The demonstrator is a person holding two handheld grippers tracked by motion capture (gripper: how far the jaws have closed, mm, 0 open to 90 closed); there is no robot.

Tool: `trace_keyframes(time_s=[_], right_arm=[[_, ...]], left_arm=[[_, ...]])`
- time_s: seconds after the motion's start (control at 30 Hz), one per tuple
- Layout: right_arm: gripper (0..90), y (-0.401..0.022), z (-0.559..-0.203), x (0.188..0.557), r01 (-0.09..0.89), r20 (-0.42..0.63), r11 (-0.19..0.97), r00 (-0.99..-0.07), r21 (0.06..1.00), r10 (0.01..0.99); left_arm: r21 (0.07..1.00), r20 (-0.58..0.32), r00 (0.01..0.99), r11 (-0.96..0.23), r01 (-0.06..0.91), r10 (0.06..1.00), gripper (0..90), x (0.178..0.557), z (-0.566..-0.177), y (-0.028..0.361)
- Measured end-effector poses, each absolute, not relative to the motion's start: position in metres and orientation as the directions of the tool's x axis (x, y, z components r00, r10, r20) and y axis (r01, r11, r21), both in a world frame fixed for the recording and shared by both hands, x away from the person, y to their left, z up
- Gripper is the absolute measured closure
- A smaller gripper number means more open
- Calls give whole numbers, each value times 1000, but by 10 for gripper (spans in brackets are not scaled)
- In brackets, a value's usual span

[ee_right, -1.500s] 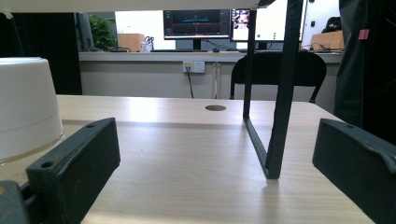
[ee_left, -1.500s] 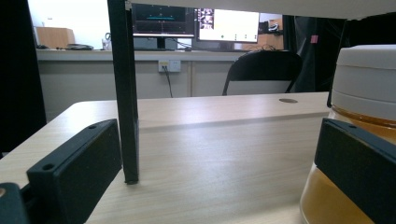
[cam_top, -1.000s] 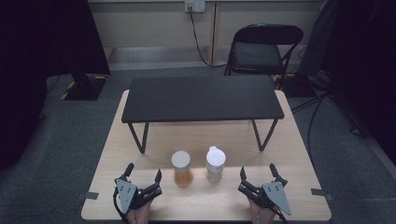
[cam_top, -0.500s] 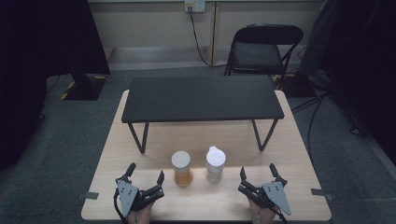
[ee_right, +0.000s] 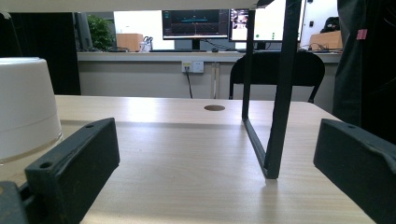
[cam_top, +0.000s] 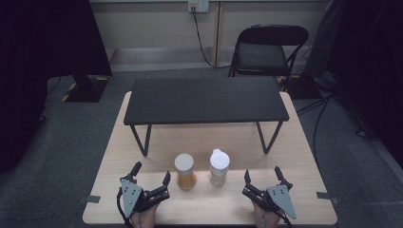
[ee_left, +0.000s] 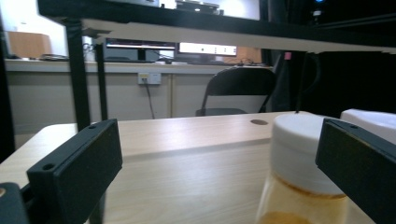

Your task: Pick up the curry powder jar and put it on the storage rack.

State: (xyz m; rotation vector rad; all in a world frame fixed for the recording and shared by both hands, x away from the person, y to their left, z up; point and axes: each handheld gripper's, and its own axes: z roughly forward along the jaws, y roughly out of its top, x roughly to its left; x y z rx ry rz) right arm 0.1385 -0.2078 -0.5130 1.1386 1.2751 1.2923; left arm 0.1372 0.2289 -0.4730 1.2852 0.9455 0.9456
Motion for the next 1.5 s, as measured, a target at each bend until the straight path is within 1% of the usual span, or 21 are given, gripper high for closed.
trace_keyframes(time_s=[0.13,0.5,0.53,0.57,0.87,0.93,1.03,1.2,1.27,1.37,1.43,1.47,1.5], right_arm=[[0,-208,-513,139,-20,-6,4,-106,1000,994],[0,-209,-513,139,-19,-6,4,-111,1000,994],[0,-209,-513,139,-20,-6,4,-111,1000,994],[0,-209,-513,139,-20,-7,4,-111,1000,994],[0,-209,-513,139,-20,-6,4,-115,1000,993],[0,-209,-513,139,-20,-6,4,-115,1000,993],[0,-209,-513,139,-20,-6,4,-113,1000,994],[0,-209,-513,138,-20,-6,3,-113,1000,994],[0,-210,-513,138,-20,-6,3,-116,1000,993],[0,-210,-513,139,-20,-6,4,-117,1000,993],[0,-210,-513,139,-20,-6,3,-119,1000,993],[0,-210,-513,139,-20,-6,4,-120,1000,993],[0,-210,-513,139,-20,-6,4,-122,1000,993]], left_arm=[[998,-14,361,34,-50,932,0,141,-465,222],[998,-24,451,45,-37,892,0,159,-454,211],[998,-24,451,45,-37,892,2,159,-454,211],[998,-30,472,50,-29,881,18,162,-453,211],[1000,-23,476,30,-9,879,25,169,-459,199],[999,-36,485,27,25,874,52,171,-459,197],[1000,-22,485,10,26,874,73,171,-462,193],[999,-29,480,7,49,877,121,173,-464,188],[999,-22,462,-1,50,887,140,173,-465,186],[998,-40,464,12,62,885,169,174,-466,187],[998,-41,453,15,62,891,170,174,-468,186],[997,-50,463,19,71,885,217,175,-469,188],[997,-47,464,15,72,885,218,175,-469,187]])
